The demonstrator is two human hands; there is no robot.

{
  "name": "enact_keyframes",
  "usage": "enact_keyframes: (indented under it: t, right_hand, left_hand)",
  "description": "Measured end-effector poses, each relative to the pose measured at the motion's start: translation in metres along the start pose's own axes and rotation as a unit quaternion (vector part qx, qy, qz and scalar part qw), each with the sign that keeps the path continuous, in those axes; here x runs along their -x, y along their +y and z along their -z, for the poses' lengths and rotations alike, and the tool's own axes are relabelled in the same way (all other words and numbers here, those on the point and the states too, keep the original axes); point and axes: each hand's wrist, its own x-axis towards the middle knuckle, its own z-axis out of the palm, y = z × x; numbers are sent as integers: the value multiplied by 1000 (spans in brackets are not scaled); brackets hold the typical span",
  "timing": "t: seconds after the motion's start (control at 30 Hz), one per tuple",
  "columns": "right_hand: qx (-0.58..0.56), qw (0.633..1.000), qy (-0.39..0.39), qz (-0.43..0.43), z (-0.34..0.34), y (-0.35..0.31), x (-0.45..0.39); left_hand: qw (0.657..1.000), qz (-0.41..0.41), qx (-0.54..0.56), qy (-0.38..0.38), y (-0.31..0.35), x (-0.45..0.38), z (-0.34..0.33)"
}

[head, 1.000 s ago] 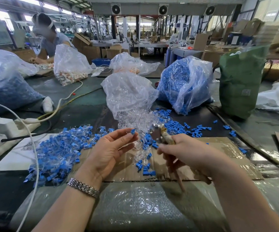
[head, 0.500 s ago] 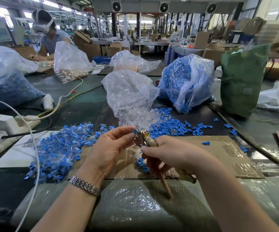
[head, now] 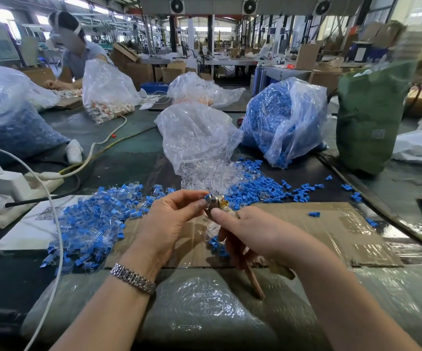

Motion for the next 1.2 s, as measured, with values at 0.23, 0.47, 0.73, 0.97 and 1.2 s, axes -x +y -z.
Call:
enact_keyframes:
  t: [0.23,0.47,0.73,0.97,1.2]
  right_hand:
    - [140,967,204,-55,39,31,-11]
    - [327,902,244,-143,27,61,-27]
    - [287,923,242,86,12,44,-22]
    - [296,925,184,149,-5,47,-27]
    - [203,931,240,186,-11,55,-27]
  left_hand:
    - [842,-120,-426,307,0,-3,15]
    - [883,-91,-461,19,-2,5,-7]
    - [840,-54,-539,-14,-8,0,-7]
    - [853,-44,-519,-22,-7,0,-8]
    - [883,-10,-468,-49,-4,0,-9]
